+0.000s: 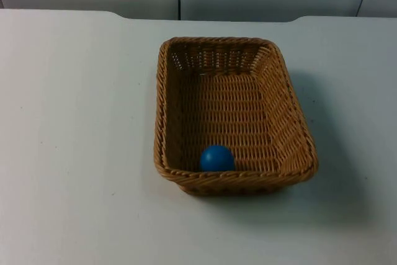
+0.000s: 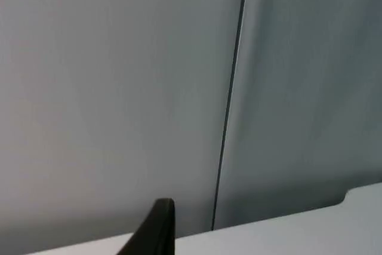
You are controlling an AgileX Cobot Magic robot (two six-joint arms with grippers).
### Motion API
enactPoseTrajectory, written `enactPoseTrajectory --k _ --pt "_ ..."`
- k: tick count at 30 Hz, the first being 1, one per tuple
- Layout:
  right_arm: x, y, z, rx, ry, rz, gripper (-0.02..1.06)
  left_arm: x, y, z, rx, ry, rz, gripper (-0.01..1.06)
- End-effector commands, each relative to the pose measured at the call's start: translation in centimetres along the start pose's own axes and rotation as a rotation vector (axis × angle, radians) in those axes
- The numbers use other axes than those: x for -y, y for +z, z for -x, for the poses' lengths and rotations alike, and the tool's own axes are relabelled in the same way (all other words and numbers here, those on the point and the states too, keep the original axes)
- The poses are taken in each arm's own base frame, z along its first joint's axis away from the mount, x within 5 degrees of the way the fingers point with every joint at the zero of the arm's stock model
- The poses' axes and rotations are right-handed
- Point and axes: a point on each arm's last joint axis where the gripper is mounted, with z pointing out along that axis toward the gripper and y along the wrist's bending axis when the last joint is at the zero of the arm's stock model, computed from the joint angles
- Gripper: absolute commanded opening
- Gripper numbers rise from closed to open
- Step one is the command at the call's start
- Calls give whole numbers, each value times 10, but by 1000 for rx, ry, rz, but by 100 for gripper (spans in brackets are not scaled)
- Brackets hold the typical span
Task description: Pick up the basket with the left hand and place the ball into the basket with the right hand.
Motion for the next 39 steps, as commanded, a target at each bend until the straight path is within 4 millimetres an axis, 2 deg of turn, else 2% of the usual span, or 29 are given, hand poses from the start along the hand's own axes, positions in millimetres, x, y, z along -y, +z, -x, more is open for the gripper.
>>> enactPoseTrajectory --k 1,2,3,6,9,12,13,16,18,19,23,24,27,29,30,33,34,36,38,39 --pt "0 -2 4 54 38 11 75 0 -3 3 -14 32 -1 101" --pt "-1 -2 9 108 38 18 75 0 -1 -4 -90 66 -6 101" --pt "-1 -2 9 108 38 18 75 0 -1 -4 -90 66 -6 101" --pt "-2 -4 16 182 162 46 75 0 1 -24 -282 94 -14 101" --pt "1 -1 6 89 94 3 75 -2 -4 -30 -364 115 -4 101" --pt "5 -9 -11 116 81 -41 75 -14 -21 -29 -403 106 139 101" --pt "5 -9 -11 116 81 -41 75 -14 -21 -29 -403 106 139 101" --pt "14 -32 -37 161 103 -109 75 -24 -57 -23 -343 77 268 101" --pt "18 -52 -57 183 101 -135 75 -23 -85 -20 -290 64 268 101" --pt "18 -52 -57 183 101 -135 75 -23 -85 -20 -290 64 268 101" --pt "22 -87 -88 238 161 -120 75 -17 -143 -16 -193 7 219 101" --pt "22 -87 -88 238 161 -120 75 -17 -143 -16 -193 7 219 101" --pt "25 -114 -104 265 190 -117 75 -17 -178 -24 -195 20 219 101" --pt "27 -125 -113 256 184 -126 75 -17 -197 -30 -187 10 228 101" --pt "27 -125 -113 256 184 -126 75 -17 -197 -30 -187 10 228 101" --pt "25 -142 -128 242 173 -78 75 -16 -214 -51 -189 -18 209 101" --pt "24 -147 -134 256 168 -60 75 -15 -221 -68 -205 -23 185 101" --pt "24 -150 -137 266 170 -54 75 -14 -221 -75 -217 -25 177 101" --pt "24 -155 -158 277 166 -57 75 -9 -233 -97 -199 -30 106 101" --pt "23 -158 -167 293 151 -53 75 -4 -246 -106 -161 31 42 101"
